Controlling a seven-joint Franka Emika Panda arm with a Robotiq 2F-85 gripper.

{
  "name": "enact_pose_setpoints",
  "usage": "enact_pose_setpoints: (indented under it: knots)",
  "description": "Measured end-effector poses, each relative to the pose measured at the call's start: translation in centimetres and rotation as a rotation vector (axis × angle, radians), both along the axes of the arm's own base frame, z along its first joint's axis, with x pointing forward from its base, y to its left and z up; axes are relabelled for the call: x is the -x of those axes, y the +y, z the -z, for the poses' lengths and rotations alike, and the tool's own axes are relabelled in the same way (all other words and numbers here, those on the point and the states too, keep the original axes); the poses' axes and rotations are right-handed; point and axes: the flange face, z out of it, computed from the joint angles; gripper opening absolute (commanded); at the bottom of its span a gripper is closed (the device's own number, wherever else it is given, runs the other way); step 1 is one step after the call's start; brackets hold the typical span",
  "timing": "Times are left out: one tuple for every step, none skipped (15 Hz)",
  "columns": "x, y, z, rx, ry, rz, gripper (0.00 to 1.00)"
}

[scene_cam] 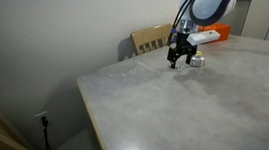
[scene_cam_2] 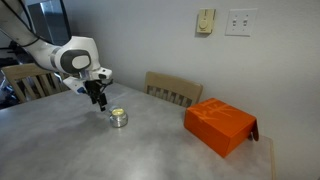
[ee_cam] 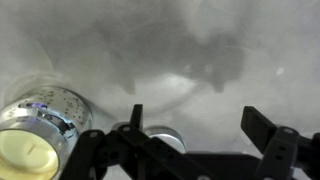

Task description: Pick the lid from the table, place it on the bottle, put it back on the table then place it on the bottle again

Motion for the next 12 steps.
enact_pose_setpoints:
  knots:
    - [0.0,0.0,0.0,0.002,0.000,0.000,1.00]
    - [0.0,-0.2,0.0,0.007,-0.001,-0.001,1.00]
    - [-0.1,-0.5,0.1,0.013,-0.003,-0.001,1.00]
    - [-0.3,-0.9,0.1,0.023,-0.005,-0.003,1.00]
    - [-0.5,-1.3,0.3,0.036,-0.009,-0.006,1.00]
    - [-0.8,-1.7,0.4,0.051,-0.014,-0.011,1.00]
    - [-1.2,-2.1,0.7,0.061,-0.017,-0.016,1.00]
    - [-1.6,-2.4,1.0,0.069,-0.023,-0.025,1.00]
    - [-2.0,-2.7,1.3,0.074,-0.033,-0.035,1.00]
    - [-2.6,-2.8,1.5,0.074,-0.048,-0.047,1.00]
    - [-3.2,-2.9,1.7,0.073,-0.064,-0.059,1.00]
    - [-3.8,-2.8,2.0,0.071,-0.080,-0.069,1.00]
